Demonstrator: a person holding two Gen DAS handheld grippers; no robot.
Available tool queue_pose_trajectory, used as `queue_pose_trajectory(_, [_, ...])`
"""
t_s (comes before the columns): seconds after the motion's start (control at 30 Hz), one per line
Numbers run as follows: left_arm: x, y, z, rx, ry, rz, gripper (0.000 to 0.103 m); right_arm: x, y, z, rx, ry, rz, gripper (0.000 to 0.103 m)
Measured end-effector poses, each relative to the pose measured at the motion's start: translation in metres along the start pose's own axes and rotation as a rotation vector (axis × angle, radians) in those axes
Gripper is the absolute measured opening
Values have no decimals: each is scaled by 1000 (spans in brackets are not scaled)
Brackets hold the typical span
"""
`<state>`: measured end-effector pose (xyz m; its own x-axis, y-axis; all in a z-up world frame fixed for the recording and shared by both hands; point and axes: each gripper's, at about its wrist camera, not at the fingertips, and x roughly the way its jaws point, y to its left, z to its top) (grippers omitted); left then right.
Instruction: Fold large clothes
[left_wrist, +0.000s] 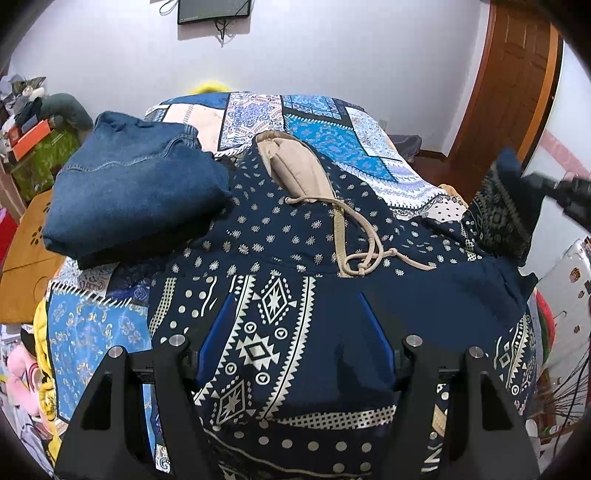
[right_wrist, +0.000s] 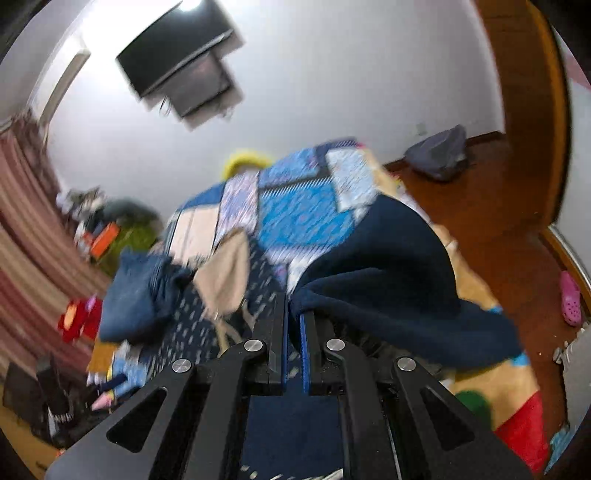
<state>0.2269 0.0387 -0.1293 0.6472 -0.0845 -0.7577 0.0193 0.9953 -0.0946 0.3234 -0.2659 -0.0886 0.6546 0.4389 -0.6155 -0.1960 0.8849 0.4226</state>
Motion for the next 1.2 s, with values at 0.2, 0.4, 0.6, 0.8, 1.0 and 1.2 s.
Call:
queue_pose_trajectory(0.2, [1, 6, -9, -9, 15, 6, 66, 43, 18, -39, -37, 161, 17, 5])
queue_pose_trajectory(0.4, [7, 11, -17, -19, 42, 13, 66, 65, 13, -69, 26, 257, -39, 5])
queue_pose_trajectory(0.6, [12, 8, -20, -17, 64, 8, 66, 55, 12, -74, 43, 336, -31, 16])
queue_pose_trajectory(0.8, [14, -4, -17, 12, 52, 10, 66, 23, 8, -66, 38, 242, -38, 45])
queue_pose_trajectory(1.0, [20, -12, -14, 17, 58, -3, 66, -13, -24, -46, 93, 74, -134, 50])
queue_pose_trajectory(1.2, [24, -18, -10, 20, 56, -6, 66, -14, -83, -34, 277, 10, -241, 50])
